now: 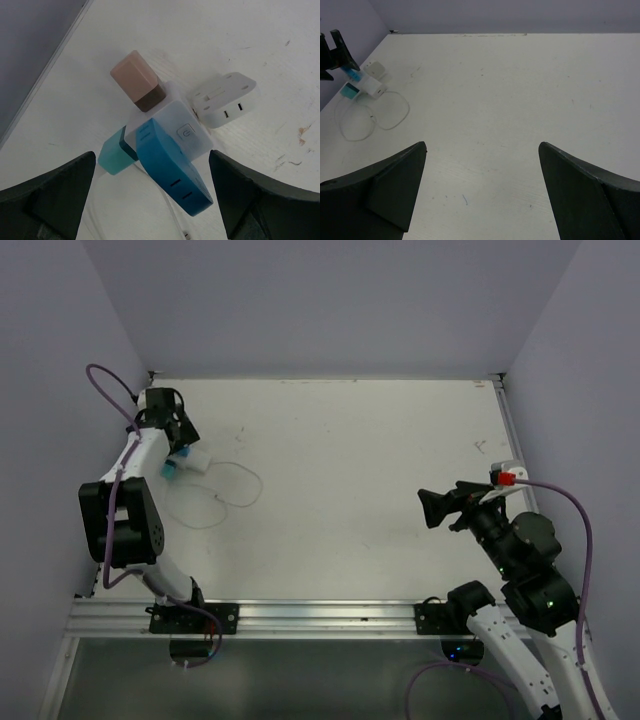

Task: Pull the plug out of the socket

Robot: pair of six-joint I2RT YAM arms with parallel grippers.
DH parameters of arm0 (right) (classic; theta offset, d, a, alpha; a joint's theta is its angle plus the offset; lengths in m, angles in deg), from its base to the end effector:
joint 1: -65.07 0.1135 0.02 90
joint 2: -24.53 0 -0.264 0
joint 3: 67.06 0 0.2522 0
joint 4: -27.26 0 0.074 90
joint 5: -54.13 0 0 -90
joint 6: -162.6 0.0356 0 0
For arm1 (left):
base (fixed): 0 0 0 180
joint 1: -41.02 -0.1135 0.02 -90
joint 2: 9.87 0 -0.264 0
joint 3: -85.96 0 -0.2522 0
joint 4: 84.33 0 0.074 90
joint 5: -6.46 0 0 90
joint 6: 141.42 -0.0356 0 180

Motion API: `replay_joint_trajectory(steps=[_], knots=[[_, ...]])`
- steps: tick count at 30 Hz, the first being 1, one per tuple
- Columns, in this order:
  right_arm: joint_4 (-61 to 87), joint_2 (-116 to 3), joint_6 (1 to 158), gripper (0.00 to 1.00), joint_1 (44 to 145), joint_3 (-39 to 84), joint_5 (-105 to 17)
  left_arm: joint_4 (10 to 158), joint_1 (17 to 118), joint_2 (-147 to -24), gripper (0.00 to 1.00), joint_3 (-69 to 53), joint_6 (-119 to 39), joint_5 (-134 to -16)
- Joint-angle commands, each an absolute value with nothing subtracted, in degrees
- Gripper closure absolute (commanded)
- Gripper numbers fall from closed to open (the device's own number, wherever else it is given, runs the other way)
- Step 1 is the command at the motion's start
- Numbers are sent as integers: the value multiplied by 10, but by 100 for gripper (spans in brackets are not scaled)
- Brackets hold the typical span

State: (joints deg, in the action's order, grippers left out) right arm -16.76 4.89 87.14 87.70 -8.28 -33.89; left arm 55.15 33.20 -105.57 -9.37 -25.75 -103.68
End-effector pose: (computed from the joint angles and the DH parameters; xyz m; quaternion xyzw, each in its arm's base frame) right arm 0.0708 0.0282 0.3521 -0.0403 0.7354 0.2035 0.6451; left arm 0.3555 0.0612 0.2438 -0.3230 0.8737 0.1128 0.3459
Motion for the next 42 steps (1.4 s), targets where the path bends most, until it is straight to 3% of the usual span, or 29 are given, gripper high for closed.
replay_joint_trajectory(steps=[1,13,18,20,29,42], knots=[[-144,57,873,1,882,-91,-332,602,321,-1065,0,-68,-304,-1031],[-144,54,872,1,884,-92,-327,648,317,-1114,2,-78,-336,-959],[-142,46,872,1,884,-88,-328,642,317,-1112,9,-87,-323,-921],[-142,43,873,1,884,-90,-328,642,317,-1108,17,-97,-312,-878],[-141,42,873,1,883,-91,-328,656,332,-1081,25,-151,-257,-770],[-143,42,872,1,884,-89,-325,664,517,-1020,23,-195,-143,-801]])
